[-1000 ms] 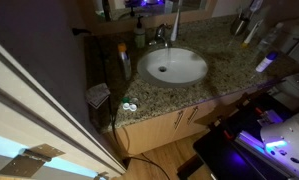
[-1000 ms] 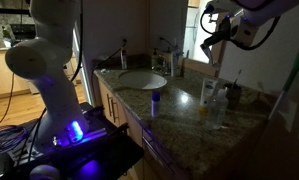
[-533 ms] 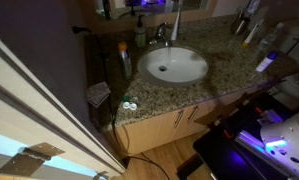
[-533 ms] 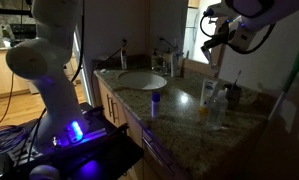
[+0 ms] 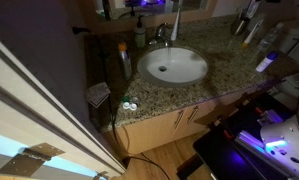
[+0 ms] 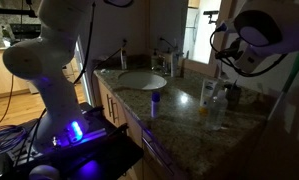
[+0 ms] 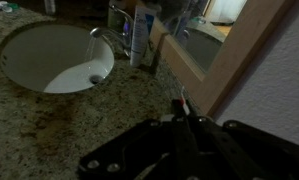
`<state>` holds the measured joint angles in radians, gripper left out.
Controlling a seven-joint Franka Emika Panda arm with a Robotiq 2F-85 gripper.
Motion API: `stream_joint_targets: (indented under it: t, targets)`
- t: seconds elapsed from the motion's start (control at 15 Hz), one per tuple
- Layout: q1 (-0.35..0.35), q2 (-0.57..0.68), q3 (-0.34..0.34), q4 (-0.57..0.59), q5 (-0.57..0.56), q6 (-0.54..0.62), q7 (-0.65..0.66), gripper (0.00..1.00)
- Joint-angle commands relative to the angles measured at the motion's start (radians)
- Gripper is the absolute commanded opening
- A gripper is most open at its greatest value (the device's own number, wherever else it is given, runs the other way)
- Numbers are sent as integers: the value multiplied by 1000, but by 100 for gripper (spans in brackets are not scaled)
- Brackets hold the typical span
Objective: Put the toothpaste in the metal cup
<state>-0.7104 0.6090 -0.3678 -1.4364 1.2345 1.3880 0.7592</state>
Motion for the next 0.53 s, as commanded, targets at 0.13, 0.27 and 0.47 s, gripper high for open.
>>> stream_joint_targets:
  t: [0.13,0.27,0.47]
  targets:
    - [-44,98,47,77,96,21,54,1]
    - [-53,125,56,93,133,40,49,1]
    - [-68,164,70,117,180,67,42,1]
